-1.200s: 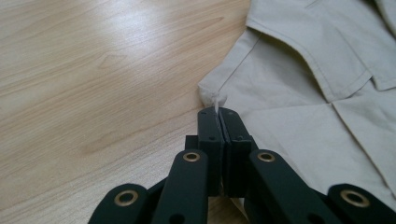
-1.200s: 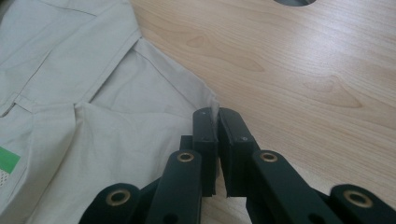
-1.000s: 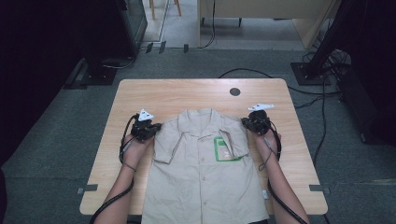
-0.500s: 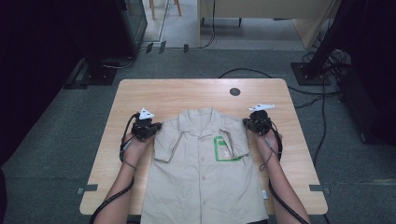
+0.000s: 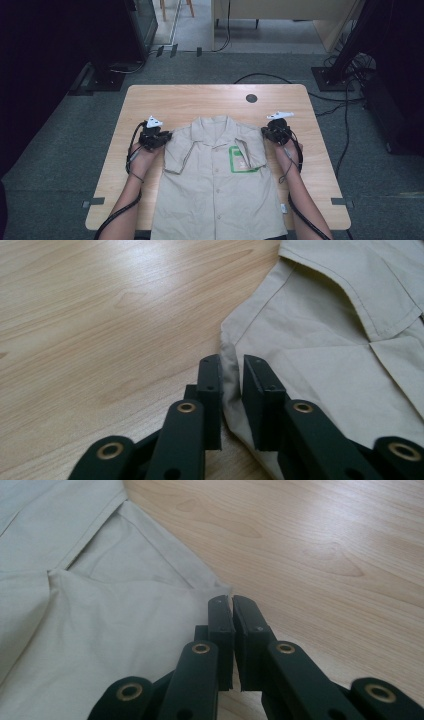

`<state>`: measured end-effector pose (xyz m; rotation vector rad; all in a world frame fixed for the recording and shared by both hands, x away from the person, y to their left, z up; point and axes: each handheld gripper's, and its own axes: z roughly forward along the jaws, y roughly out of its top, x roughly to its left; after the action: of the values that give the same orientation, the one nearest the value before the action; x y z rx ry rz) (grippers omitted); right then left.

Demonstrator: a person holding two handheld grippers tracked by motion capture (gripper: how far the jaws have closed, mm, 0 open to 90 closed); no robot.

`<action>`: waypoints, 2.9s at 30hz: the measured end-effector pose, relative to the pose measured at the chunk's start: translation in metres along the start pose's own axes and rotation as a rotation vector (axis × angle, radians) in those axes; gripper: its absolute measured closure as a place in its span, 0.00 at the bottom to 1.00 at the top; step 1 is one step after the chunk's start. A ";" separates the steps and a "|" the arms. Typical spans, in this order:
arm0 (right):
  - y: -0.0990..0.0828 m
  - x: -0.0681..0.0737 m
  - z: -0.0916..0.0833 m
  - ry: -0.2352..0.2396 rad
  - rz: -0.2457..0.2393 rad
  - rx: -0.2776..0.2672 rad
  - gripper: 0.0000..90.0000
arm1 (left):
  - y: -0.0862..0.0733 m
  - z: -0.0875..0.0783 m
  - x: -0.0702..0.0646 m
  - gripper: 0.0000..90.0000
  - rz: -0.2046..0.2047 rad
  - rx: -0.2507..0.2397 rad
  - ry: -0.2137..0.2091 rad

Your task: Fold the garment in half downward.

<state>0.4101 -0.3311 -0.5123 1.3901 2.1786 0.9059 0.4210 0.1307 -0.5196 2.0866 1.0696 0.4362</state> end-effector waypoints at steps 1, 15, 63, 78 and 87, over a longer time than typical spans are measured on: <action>0.000 -0.001 -0.001 0.002 0.008 -0.010 0.97 | 0.000 0.000 0.000 0.81 0.002 -0.003 -0.001; 0.013 0.001 -0.012 0.120 -0.025 -0.068 0.67 | 0.010 -0.006 -0.004 0.43 0.031 -0.075 -0.082; 0.051 0.014 0.033 0.240 -0.222 -0.017 0.56 | 0.041 0.040 -0.003 0.45 0.201 0.073 -0.169; 0.054 0.022 0.054 0.265 -0.275 0.064 0.59 | 0.046 0.042 0.002 0.66 0.235 0.082 -0.210; 0.055 0.028 0.051 0.282 -0.292 0.091 0.84 | 0.046 0.039 -0.006 0.82 0.213 0.104 -0.191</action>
<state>0.4664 -0.2738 -0.5093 0.9902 2.5766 0.9477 0.4658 0.0908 -0.5112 2.2932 0.7772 0.2808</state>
